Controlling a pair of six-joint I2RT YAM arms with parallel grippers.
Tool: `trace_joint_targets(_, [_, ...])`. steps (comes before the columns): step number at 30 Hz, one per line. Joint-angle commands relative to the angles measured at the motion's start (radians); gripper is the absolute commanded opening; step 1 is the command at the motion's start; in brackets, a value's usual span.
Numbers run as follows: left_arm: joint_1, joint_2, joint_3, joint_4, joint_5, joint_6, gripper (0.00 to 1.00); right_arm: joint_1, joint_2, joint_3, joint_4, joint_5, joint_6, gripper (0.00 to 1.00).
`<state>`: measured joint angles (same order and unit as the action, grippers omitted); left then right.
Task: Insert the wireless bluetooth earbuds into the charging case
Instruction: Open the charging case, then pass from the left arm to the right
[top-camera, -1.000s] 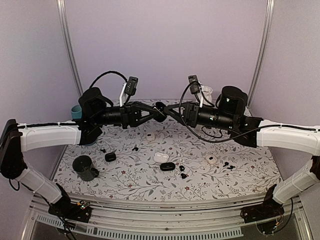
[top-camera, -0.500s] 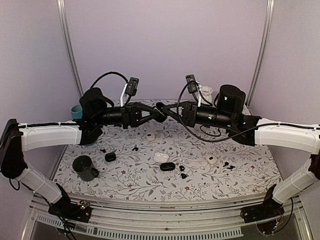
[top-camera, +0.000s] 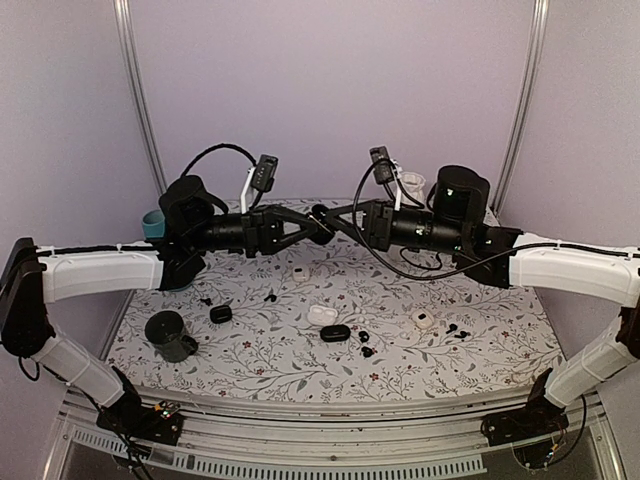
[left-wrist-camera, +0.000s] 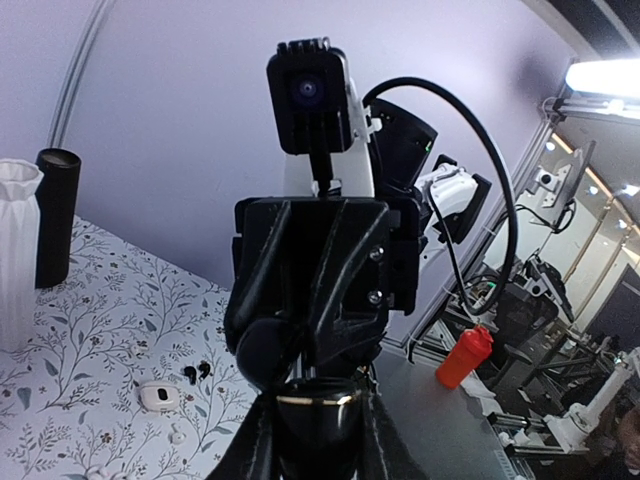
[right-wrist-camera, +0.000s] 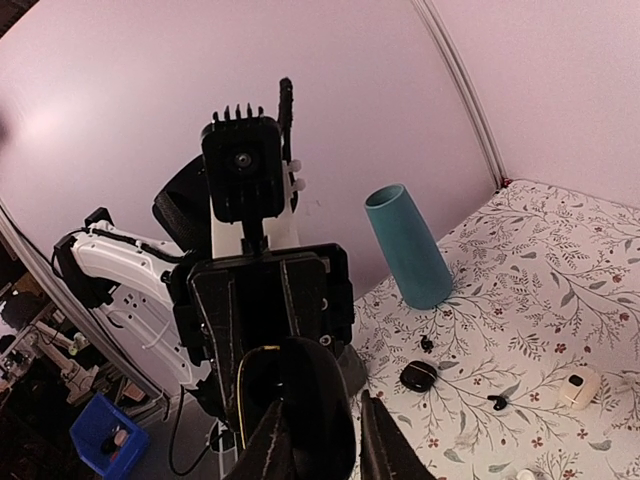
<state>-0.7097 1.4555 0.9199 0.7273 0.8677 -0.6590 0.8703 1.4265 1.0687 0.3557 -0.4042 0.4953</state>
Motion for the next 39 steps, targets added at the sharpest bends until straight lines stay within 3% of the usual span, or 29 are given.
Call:
trace_joint_targets(1, [-0.026,-0.017,0.007,0.051,0.038,0.022,0.00,0.002,0.034,0.028,-0.070,-0.005,-0.014,0.28])
trace_joint_targets(7, [-0.027,-0.030,0.005,0.049,0.030,0.027,0.00,0.001,0.029,0.019,-0.090,0.016,-0.018,0.29])
trace_joint_targets(18, [-0.026,-0.026,0.003,0.043,0.014,0.033,0.00,0.000,0.011,0.021,-0.100,0.012,-0.021,0.05])
trace_joint_targets(20, [-0.025,-0.026,0.004,0.034,0.007,0.039,0.07,0.000,0.008,0.027,-0.110,0.017,-0.028,0.04])
trace_joint_targets(25, [-0.024,-0.028,0.006,-0.004,-0.004,0.072,0.38,0.001,-0.006,0.048,-0.145,0.051,-0.069,0.04])
trace_joint_targets(29, [-0.022,-0.040,0.011,-0.044,-0.009,0.128,0.54,0.001,-0.010,0.086,-0.212,0.083,-0.141,0.04])
trace_joint_targets(39, [-0.026,-0.088,-0.038,-0.114,-0.078,0.325,0.72,0.002,-0.045,0.121,-0.290,0.077,-0.307,0.04])
